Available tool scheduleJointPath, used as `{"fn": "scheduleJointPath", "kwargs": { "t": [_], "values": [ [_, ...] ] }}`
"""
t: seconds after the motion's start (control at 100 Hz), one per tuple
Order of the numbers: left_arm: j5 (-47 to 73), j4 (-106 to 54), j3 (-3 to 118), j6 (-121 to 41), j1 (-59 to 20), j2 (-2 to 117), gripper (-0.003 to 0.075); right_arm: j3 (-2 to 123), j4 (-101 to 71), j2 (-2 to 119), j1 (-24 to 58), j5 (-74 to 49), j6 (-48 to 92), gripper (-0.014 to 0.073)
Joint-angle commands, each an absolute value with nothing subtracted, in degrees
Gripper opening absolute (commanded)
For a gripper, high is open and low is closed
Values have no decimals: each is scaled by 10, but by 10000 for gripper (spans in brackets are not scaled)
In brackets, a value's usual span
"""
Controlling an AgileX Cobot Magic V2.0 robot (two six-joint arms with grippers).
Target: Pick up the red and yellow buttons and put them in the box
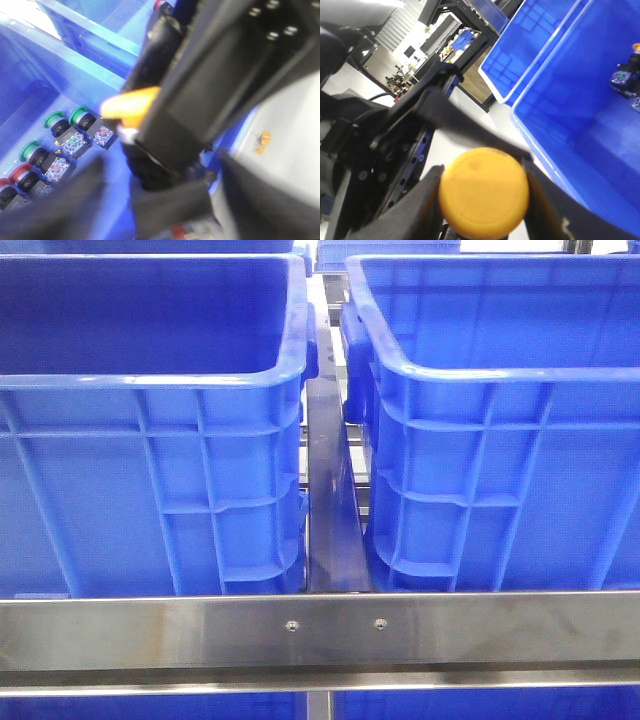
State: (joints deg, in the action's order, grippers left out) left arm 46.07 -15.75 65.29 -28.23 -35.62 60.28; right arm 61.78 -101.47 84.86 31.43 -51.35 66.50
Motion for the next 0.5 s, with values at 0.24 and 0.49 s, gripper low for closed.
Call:
{"fn": "scheduleJointPath", "kwargs": {
  "t": [0.24, 0.49],
  "values": [
    [417, -161, 669, -251, -359, 580, 610, 637, -1059, 830, 313, -510, 666, -15],
    [396, -56, 669, -140, -359, 529, 610, 637, -1059, 830, 288, -500, 666, -15]
  ]
}}
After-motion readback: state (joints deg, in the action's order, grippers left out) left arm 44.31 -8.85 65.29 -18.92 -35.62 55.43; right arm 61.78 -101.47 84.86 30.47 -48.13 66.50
